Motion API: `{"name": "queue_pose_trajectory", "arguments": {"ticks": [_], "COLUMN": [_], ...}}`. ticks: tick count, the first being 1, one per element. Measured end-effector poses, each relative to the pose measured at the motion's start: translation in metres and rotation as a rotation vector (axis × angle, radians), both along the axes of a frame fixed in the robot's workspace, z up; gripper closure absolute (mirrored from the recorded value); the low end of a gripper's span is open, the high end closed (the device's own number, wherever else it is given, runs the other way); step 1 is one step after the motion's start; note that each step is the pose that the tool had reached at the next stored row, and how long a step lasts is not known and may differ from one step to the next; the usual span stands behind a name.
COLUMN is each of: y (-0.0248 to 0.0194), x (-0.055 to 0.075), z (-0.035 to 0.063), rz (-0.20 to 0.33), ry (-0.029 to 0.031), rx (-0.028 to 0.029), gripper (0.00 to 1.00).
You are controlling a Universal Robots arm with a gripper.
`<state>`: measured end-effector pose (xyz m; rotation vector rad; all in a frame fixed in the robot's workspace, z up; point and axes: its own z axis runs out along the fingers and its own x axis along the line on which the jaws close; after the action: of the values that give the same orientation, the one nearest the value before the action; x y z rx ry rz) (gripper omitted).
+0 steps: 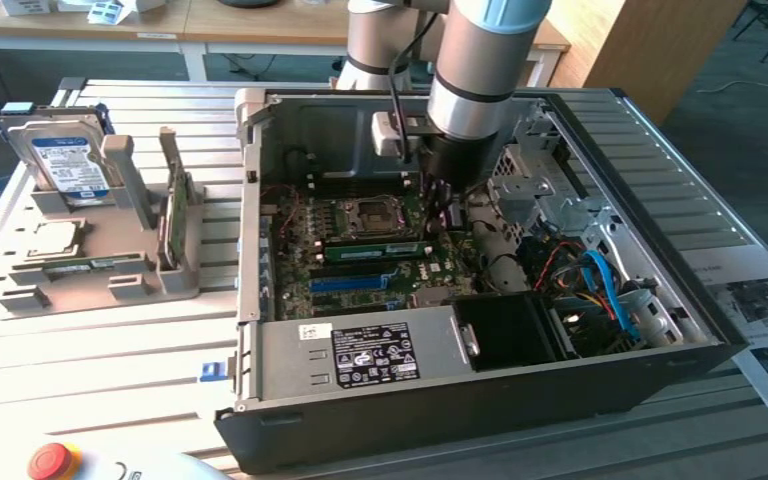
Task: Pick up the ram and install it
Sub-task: 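Insert the ram into the slot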
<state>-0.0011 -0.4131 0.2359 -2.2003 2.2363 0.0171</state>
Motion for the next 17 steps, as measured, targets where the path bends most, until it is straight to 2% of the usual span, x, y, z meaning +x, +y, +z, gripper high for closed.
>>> {"name": "queue_pose_trajectory", "arguments": {"ticks": [17], "y": [0.0009], "x": [0.0], "z": [-0.007], "rz": [0.005], "ry": [0.0], "rx": [0.0], "gripper": [0.89]}}
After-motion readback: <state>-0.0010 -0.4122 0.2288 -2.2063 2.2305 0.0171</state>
